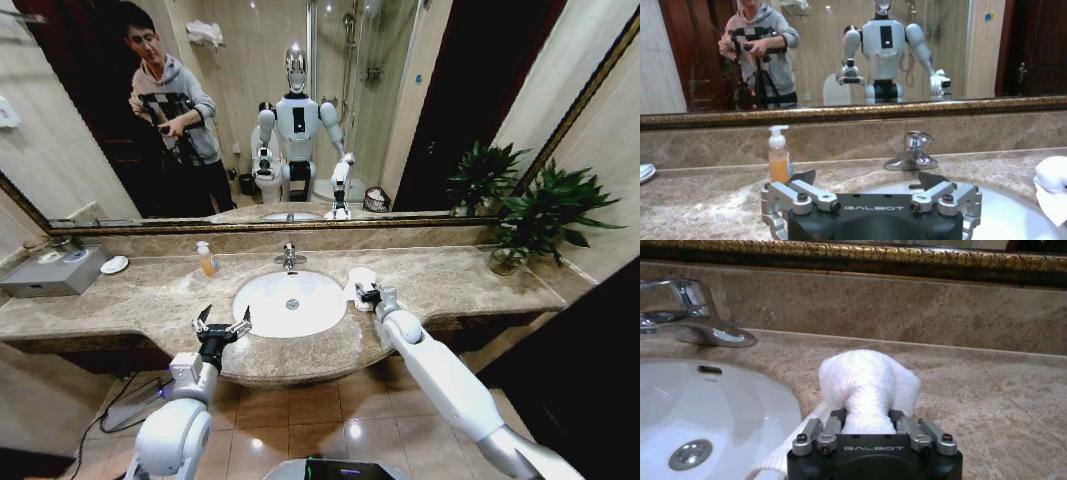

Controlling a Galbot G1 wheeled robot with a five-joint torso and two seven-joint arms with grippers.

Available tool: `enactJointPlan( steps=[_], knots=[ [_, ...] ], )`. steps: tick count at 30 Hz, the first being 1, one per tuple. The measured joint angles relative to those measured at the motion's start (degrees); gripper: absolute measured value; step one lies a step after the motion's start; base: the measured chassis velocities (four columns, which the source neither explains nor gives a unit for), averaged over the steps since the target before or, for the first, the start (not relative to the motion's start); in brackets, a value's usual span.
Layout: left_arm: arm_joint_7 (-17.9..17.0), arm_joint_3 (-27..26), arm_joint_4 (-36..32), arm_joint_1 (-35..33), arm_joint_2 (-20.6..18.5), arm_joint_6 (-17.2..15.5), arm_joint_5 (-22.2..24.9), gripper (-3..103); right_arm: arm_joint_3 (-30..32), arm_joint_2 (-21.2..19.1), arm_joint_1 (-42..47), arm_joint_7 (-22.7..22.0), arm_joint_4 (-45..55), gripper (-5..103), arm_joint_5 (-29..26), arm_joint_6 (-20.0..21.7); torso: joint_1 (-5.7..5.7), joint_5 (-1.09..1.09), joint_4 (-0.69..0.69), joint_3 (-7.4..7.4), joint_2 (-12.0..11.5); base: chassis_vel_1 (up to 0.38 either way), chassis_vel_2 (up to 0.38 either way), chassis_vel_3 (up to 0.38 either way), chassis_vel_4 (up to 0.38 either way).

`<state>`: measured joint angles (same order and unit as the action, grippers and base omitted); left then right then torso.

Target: Pick up the towel from the sink counter and wipe the mirror surface.

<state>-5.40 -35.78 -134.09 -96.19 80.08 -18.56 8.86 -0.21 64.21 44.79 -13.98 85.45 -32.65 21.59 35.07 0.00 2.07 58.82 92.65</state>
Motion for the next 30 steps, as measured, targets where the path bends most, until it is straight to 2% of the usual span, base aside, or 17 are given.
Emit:
enactJointPlan(
  steps=[1, 2, 3, 4, 7, 9, 11, 13, 15, 16, 19, 24, 26, 30],
  knots=[
    [0.0, 0.0, 0.0, 0.0, 0.0, 0.0, 0.0, 100, 0.06, -0.03, 0.1, 0.0, 0.22, 37, -0.17, 0.04, 0.0, 0.0, 0.0, 0.0, 0.0, 0.0, 0.0, 0.0, 0.0],
    [0.0, 0.0, 0.0, 0.0, 0.0, 0.0, 0.0, 100, 0.1, -0.06, 0.18, 0.0, 0.4, 37, -0.3, 0.08, 0.0, 0.0, 0.0, 0.0, 0.0, 0.0, 0.0, 0.0, 0.0],
    [0.0, 0.0, 0.0, 0.0, 0.0, 0.0, 0.0, 100, 0.22, -0.16, 0.35, -0.02, 0.89, 26, -0.56, 0.12, 0.0, 0.0, 0.0, 0.0, 0.0, 0.0, 0.0, 0.0, 0.0],
    [0.0, 0.0, 0.0, 0.0, 0.0, 0.0, 0.0, 100, 0.28, -0.2, 0.45, -0.07, 1.18, 20, -0.74, 0.14, 0.0, 0.0, 0.0, 0.0, 0.0, 0.0, 0.0, 0.0, 0.0],
    [0.0, 0.0, 0.0, 0.0, 0.0, 0.0, 0.0, 100, 0.81, -0.27, 1.0, -0.08, 2.33, 15, -1.33, -0.06, 0.0, 0.0, 0.0, 0.0, 0.0, 0.0, 0.0, 0.0, 0.0],
    [0.0, 0.0, 0.0, 0.0, 0.0, 0.0, 0.0, 100, 1.16, -0.25, 1.26, 0.01, 2.82, 15, -1.49, -0.47, 0.0, 0.0, 0.0, 0.0, 0.0, 0.0, 0.0, 0.0, 0.0],
    [0.0, 0.0, 0.0, 0.01, 0.0, 0.0, 0.0, 100, 3.36, 0.16, 2.51, 1.65, 5.59, 15, -1.89, -3.69, 0.0, 0.0, 0.0, 0.0, 0.0, 0.0, 0.0, 0.0, 0.0],
    [0.0, 0.0, 0.0, 0.0, 0.0, 0.0, 0.0, 100, 4.56, 0.48, 3.18, 2.79, 6.98, 15, -1.36, -5.08, 0.0, 0.0, 0.01, 0.0, 0.0, 0.0, 0.0, 0.0, 0.0],
    [0.0, 0.0, 0.0, 0.0, 0.0, 0.0, 0.0, 100, 8.63, 1.97, 5.92, 7.11, 12.42, 15, 2.96, -10.58, 0.0, -0.01, 0.0, 0.0, 0.0, 0.0, 0.0, 0.0, 0.0],
    [0.0, 0.0, 0.0, 0.0, 0.0, 0.0, 0.0, 100, 8.63, 1.97, 5.92, 7.11, 12.42, 15, 2.96, -10.58, 0.0, -0.01, 0.0, 0.0, 0.0, 0.0, 0.0, 0.0, 0.0],
    [0.0, 0.0, 0.0, 0.0, 0.0, 0.0, 0.0, 100, 12.6, 4.31, 7.84, 9.92, 19.31, 15, 8.78, -17.05, 0.0, 0.0, -0.01, 0.0, 0.01, 0.0, 0.0, 0.0, 0.0],
    [0.0, 0.0, 0.0, 0.01, 0.0, 0.0, 0.0, 100, 14.98, 5.63, 7.51, 11.44, 23.43, 15, 11.39, -20.68, -0.01, -0.01, 0.01, -0.01, 0.01, 0.0, 0.0, 0.0, 0.0],
    [0.0, 0.0, 0.0, 0.0, 0.0, 0.0, 0.0, 100, 17.1, 6.06, 6.1, 12.55, 25.19, 15, 14.55, -23.62, 0.0, -0.01, 0.0, 0.0, 0.01, 0.0, 0.0, 0.0, 0.0],
    [0.0, 0.0, 0.0, 0.0, 0.0, 0.0, 0.0, 100, 19.38, 6.4, 3.69, 12.58, 26.62, 15, 16.38, -25.1, 0.0, -0.01, -0.01, 0.0, 0.01, 0.0, 0.0, 0.0, 0.0]
  ],
)
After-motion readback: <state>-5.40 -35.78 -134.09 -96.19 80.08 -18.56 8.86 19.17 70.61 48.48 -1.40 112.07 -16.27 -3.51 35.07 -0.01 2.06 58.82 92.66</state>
